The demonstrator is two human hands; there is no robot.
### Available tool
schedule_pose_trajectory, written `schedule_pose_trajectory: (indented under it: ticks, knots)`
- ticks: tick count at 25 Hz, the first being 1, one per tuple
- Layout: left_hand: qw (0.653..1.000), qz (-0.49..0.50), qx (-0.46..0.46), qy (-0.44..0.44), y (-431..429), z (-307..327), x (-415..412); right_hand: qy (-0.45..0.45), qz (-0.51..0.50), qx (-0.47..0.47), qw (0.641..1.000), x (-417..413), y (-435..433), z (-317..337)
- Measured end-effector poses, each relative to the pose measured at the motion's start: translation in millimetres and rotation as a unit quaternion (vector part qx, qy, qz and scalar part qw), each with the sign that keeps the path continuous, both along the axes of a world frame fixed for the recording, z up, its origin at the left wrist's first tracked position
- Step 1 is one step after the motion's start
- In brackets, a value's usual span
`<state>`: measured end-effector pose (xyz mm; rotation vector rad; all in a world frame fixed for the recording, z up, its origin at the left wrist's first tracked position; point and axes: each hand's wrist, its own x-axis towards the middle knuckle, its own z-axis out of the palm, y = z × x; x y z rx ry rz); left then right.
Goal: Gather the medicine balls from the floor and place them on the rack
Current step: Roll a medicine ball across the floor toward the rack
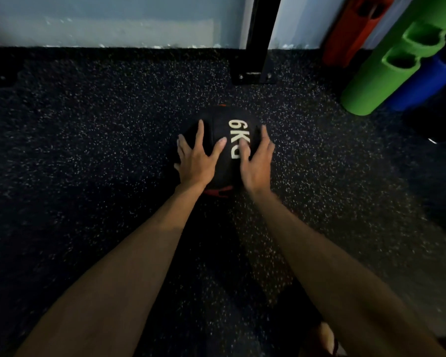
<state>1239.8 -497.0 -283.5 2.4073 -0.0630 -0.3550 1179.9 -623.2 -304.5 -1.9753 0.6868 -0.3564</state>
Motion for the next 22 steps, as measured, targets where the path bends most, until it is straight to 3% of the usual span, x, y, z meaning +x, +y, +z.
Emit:
schedule_pose_trajectory:
  ticks: [4,8,11,13,15,18,20,22]
  knots:
    - [0.998,0.06,0.029,0.013,-35.7,9.3,53.7,-0.032,0.002,-0.08,0.996,13.6,-11.1,-30.7]
    - [0.994,0.011,-0.003,-0.107,-33.3,-11.6,53.8,0.044,-0.004,-0.062,0.997,83.3,-42.7,-12.6]
    - [0.988,-0.066,0.101,-0.099,-42.1,1.6,74.6,0.114,0.039,0.01,0.993,131.9,-85.1,10.0]
    - [0.973,-0.09,0.194,-0.086,-61.9,21.0,99.3,0.093,0.052,0.034,0.994,135.3,-101.4,12.1]
    - [0.969,-0.079,0.222,-0.067,-86.2,31.5,117.3,0.054,0.09,0.032,0.994,107.9,-100.0,0.9]
    - [0.98,0.004,0.195,-0.035,-132.4,32.0,145.0,0.051,0.145,0.038,0.987,87.3,-111.0,-14.0]
    - [0.984,0.049,0.156,-0.072,-148.9,26.3,160.3,0.048,0.147,0.06,0.986,114.6,-130.2,-15.5]
    - [0.985,0.025,0.084,-0.152,-142.0,14.6,171.7,0.037,0.135,0.076,0.987,148.6,-145.6,-16.9]
